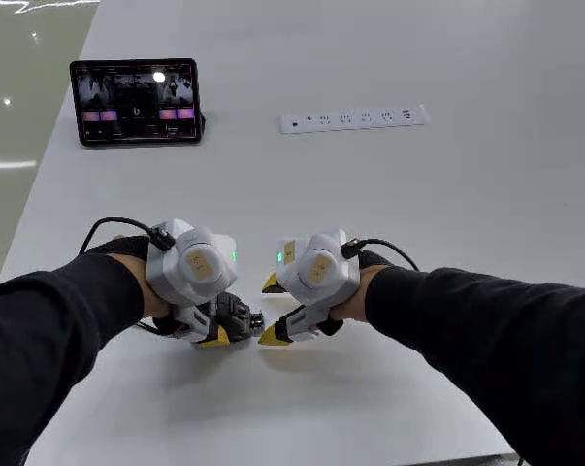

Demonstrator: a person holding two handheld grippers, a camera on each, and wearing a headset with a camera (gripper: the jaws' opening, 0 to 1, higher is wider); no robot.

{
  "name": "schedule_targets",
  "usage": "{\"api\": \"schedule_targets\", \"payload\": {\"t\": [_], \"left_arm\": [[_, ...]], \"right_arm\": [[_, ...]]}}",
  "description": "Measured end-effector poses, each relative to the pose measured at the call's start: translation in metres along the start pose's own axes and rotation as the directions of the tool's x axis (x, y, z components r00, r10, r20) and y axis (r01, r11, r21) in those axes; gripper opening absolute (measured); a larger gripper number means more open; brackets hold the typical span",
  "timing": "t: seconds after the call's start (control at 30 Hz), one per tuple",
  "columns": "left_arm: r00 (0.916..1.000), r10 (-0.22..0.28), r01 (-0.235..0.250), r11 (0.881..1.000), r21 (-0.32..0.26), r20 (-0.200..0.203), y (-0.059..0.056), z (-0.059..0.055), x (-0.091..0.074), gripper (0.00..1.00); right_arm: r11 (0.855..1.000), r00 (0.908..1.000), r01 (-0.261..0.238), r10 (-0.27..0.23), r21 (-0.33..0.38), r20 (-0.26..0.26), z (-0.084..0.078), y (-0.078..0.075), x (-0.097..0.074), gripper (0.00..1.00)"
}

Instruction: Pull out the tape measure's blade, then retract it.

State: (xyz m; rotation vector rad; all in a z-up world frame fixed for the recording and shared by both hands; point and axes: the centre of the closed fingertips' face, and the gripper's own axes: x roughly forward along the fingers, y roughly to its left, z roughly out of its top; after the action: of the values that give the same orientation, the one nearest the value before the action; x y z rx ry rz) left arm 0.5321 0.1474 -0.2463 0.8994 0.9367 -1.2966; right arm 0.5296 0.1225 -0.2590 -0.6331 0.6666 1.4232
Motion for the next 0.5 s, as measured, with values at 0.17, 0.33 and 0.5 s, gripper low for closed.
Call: {"api": "schedule_targets", "payload": {"t": [0.17,0.33,0.5], "left_arm": [[1.0,0.0,0.0,1.0,-0.002,0.002,0.0,0.0,0.0,0.34],[1.0,0.004,-0.004,1.0,-0.001,0.003,0.0,0.0,0.0,0.34],[1.0,0.005,-0.005,1.0,-0.003,0.008,-0.001,0.0,-0.001,0.34]], "right_arm": [[1.0,0.9999,-0.011,0.01,-0.022,-0.011,0.002,0.004,0.006,0.24],[0.999,0.9995,-0.026,0.026,-0.03,-0.019,0.003,0.007,0.011,0.2],[0.999,0.9992,-0.025,0.024,-0.045,-0.033,0.0,0.006,0.014,0.13]]}}
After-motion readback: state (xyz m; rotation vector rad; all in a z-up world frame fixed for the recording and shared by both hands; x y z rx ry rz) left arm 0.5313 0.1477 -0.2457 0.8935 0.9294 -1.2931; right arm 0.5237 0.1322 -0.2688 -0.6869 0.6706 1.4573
